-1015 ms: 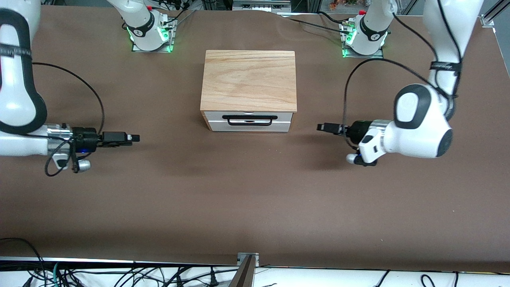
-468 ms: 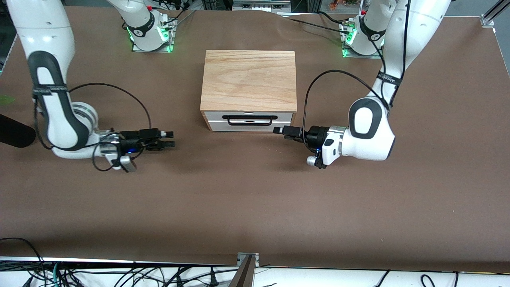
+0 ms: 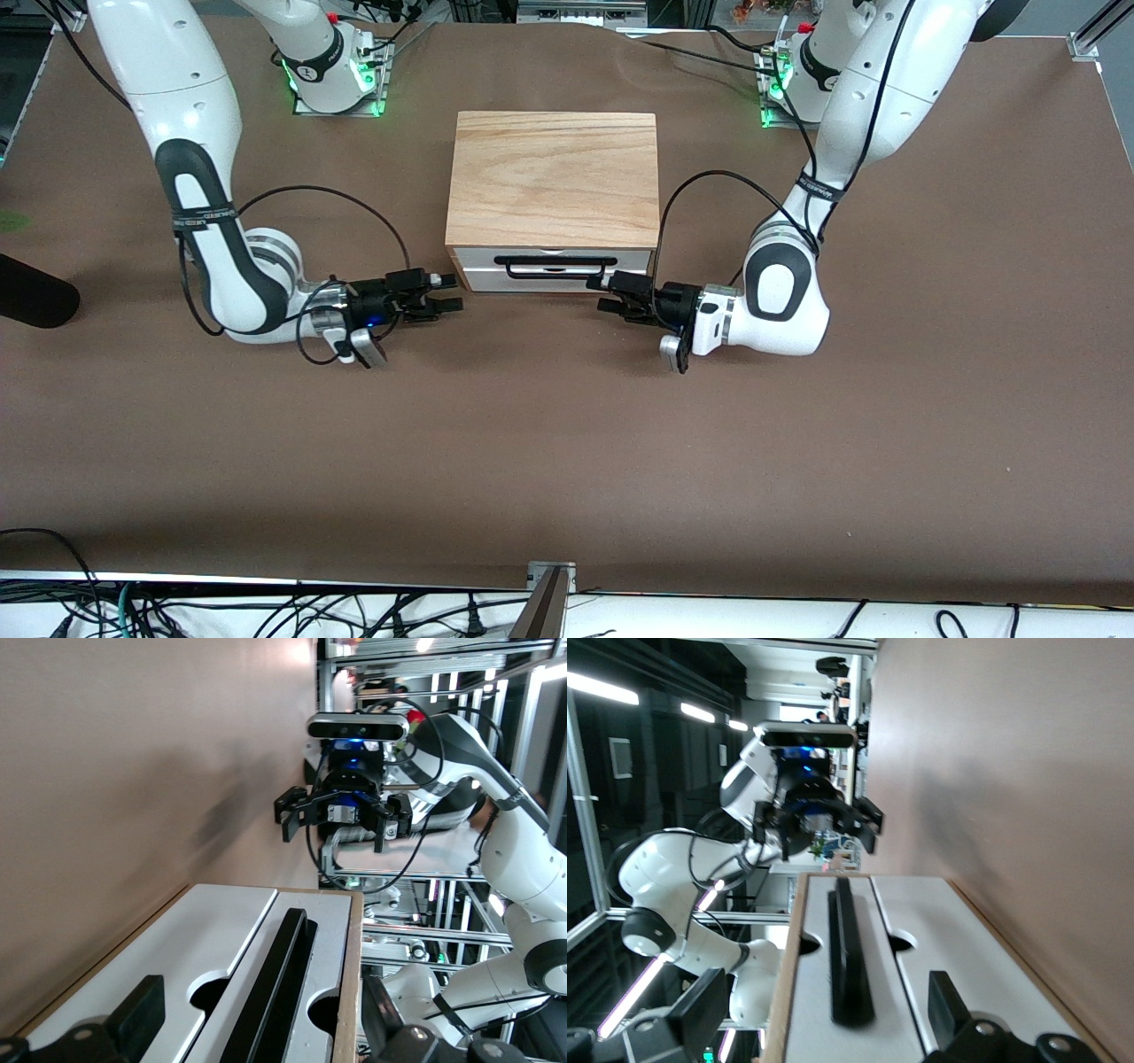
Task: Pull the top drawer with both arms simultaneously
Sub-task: 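Close the left gripper and the right gripper on the black handle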
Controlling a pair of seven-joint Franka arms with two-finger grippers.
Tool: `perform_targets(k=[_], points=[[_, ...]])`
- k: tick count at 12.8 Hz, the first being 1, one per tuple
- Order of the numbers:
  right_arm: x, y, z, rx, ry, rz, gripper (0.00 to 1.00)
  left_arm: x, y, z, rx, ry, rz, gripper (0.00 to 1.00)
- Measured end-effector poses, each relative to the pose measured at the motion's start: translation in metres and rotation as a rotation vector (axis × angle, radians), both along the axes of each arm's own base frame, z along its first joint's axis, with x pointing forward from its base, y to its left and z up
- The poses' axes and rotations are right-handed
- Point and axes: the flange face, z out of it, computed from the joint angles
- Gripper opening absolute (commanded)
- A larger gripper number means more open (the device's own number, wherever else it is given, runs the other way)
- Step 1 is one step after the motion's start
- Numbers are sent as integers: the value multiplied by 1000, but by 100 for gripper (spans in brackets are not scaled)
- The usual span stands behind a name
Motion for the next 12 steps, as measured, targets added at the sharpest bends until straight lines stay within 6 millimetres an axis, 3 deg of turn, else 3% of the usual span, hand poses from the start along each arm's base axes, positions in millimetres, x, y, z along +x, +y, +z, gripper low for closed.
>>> perform_targets(k=[3, 6, 7, 9, 11, 12], points=[[-10, 36, 0, 37, 15, 2, 100, -10, 1, -7, -34, 24, -13, 78], [-21, 54, -12, 37, 38, 25, 100, -21, 4, -16, -51, 23, -34, 77], [-23, 55, -16, 35, 45, 27, 100, -25, 3, -19, -55, 18, -38, 67], [-26, 56, -26, 33, 61, 30, 100, -32, 2, -24, -67, 19, -37, 36], [-31, 62, -32, 30, 71, 43, 99, -35, 1, -25, -78, 23, -43, 19], [-33, 65, -33, 29, 74, 49, 93, -35, 1, -25, -81, 24, -45, 15]])
